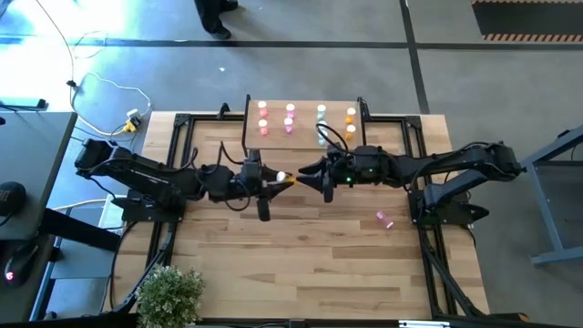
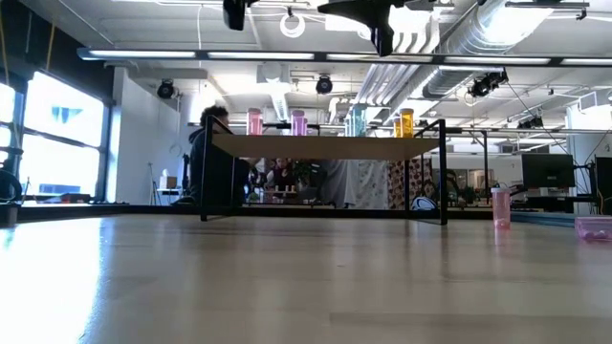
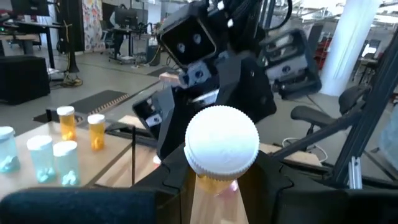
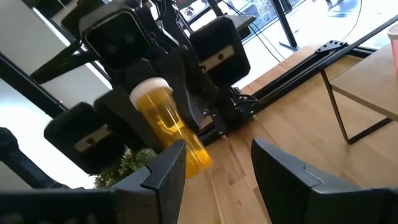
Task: Pick and place medicine bottles onto shelf by color
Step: Put the orange pill bottle aligned with the other orange pill bottles on the shelf
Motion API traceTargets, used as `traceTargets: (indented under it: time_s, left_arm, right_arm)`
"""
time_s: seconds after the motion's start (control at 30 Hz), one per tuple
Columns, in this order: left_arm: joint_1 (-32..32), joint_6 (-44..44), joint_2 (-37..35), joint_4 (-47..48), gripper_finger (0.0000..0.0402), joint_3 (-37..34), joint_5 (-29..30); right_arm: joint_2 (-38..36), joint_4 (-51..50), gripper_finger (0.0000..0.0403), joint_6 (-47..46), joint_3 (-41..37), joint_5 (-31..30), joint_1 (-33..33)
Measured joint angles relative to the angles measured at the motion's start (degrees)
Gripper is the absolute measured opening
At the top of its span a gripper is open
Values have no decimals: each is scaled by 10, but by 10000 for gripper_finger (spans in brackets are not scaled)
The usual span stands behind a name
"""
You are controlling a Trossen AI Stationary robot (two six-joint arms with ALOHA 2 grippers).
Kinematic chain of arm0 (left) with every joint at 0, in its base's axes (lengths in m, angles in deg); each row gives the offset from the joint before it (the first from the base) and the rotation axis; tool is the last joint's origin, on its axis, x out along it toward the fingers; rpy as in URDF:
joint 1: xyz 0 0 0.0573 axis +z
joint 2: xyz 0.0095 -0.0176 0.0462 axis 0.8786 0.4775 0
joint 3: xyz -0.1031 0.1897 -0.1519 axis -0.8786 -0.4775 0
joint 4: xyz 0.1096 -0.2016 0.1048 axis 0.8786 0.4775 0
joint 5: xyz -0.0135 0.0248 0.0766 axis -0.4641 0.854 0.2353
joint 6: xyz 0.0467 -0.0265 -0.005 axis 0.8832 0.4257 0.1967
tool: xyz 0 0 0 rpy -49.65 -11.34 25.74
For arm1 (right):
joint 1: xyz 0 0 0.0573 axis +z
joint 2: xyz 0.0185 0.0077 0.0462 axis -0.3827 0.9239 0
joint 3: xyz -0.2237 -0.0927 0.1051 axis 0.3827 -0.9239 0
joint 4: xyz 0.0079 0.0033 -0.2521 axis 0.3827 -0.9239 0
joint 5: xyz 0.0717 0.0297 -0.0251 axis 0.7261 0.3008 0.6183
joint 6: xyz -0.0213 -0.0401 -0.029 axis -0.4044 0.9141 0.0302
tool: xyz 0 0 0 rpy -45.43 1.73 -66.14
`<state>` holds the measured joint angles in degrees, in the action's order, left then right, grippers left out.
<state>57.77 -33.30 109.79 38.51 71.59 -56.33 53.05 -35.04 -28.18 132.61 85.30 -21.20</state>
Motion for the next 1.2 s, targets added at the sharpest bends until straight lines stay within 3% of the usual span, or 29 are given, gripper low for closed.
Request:
traceTargets:
  time_s: [1.2]
  left_arm:
    - [0, -15, 11, -19, 90, 15, 8]
  right_arm:
    - [0, 0, 172, -32, 1, -5, 15]
